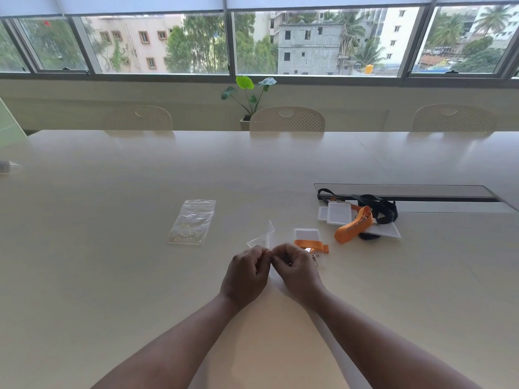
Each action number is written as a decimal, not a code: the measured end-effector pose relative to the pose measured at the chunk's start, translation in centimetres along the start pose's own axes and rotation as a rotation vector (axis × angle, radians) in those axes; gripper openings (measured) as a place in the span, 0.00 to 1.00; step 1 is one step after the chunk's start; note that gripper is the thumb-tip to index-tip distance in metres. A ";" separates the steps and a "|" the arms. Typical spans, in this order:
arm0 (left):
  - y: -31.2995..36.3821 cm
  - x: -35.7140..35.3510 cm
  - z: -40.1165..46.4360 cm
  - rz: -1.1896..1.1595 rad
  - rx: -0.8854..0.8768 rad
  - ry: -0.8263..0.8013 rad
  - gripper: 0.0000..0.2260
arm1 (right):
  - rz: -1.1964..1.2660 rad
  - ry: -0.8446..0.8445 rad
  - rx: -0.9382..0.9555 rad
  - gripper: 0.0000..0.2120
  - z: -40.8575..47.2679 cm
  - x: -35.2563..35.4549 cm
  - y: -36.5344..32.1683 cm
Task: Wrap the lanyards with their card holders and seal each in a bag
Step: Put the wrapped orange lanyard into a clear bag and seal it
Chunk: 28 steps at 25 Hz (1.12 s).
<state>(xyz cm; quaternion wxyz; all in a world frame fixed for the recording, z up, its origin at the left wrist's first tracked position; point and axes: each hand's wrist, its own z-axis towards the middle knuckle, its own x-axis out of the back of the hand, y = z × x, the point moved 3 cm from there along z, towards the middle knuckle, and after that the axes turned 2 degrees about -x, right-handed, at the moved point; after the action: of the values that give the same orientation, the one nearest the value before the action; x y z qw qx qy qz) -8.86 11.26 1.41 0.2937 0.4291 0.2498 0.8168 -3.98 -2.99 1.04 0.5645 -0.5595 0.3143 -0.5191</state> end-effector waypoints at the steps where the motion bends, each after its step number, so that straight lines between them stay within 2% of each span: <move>1: 0.1 0.0 0.0 0.002 -0.005 -0.003 0.07 | 0.016 0.007 -0.015 0.05 0.0 0.0 0.0; 10: 0.5 -0.1 -0.1 0.001 -0.035 -0.051 0.05 | 0.121 0.008 -0.046 0.04 0.0 0.2 0.3; 13: 0.6 -0.2 -0.3 -0.025 -0.032 -0.094 0.02 | 0.275 -0.013 -0.075 0.03 0.3 0.5 0.7; 16: 0.5 -0.3 -0.3 -0.029 -0.027 -0.117 0.07 | 0.366 -0.060 -0.081 0.03 0.6 0.5 0.7; 18: 0.5 -0.3 -0.2 -0.004 -0.033 -0.114 0.05 | 0.341 -0.082 -0.070 0.02 0.7 0.4 0.9; 24: 0.4 -0.2 0.1 0.010 -0.050 -0.106 0.08 | 0.247 -0.090 -0.038 0.06 0.6 0.1 0.9; 28: 0.5 -0.4 -0.1 0.015 -0.054 -0.152 0.05 | 0.296 -0.084 -0.053 0.04 0.4 0.2 0.9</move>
<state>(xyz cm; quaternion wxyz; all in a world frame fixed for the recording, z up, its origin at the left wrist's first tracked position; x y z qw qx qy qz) -8.87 10.60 1.43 0.3173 0.4838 0.2013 0.7904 -3.35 -3.22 0.34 0.6325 -0.5430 0.3832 -0.3977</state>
